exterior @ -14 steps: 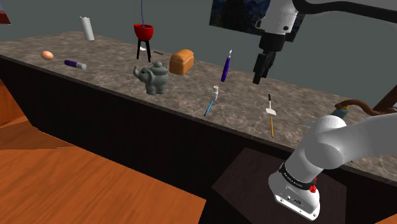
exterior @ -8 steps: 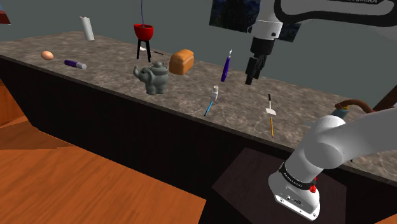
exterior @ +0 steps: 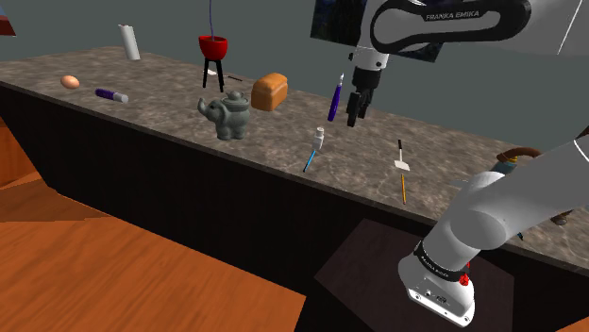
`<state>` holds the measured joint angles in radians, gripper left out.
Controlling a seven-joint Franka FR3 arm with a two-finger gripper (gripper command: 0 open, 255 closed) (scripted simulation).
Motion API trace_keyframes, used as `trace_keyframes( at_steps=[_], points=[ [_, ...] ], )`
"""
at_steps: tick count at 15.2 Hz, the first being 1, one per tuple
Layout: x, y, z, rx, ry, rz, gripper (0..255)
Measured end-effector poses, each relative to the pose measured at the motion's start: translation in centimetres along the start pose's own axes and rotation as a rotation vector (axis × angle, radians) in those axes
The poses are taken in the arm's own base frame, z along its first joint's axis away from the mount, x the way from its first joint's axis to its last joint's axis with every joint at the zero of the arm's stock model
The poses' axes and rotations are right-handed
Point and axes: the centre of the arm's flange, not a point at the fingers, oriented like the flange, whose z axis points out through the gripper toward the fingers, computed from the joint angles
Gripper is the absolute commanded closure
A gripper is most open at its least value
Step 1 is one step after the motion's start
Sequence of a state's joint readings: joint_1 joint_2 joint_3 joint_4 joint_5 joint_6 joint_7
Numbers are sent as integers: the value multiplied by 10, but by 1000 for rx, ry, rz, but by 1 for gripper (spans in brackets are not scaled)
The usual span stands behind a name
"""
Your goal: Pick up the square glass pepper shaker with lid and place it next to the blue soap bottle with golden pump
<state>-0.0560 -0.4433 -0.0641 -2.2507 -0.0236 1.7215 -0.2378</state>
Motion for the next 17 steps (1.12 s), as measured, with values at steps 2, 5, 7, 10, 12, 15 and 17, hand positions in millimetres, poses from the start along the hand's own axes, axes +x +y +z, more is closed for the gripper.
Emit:
trace_keyframes(
  at_steps=[2,5,7,10,12,15,17],
  points=[
    [19,18,14,-3,-1,-9,0],
    [44,40,30,-8,-2,-22,0],
    [59,57,37,-11,-3,-31,0],
    [89,79,58,-16,-5,-45,0],
    [106,92,70,-19,-5,-53,0],
    [136,116,90,-24,-7,-67,0],
    [153,130,101,-28,-8,-75,0]
  ],
)
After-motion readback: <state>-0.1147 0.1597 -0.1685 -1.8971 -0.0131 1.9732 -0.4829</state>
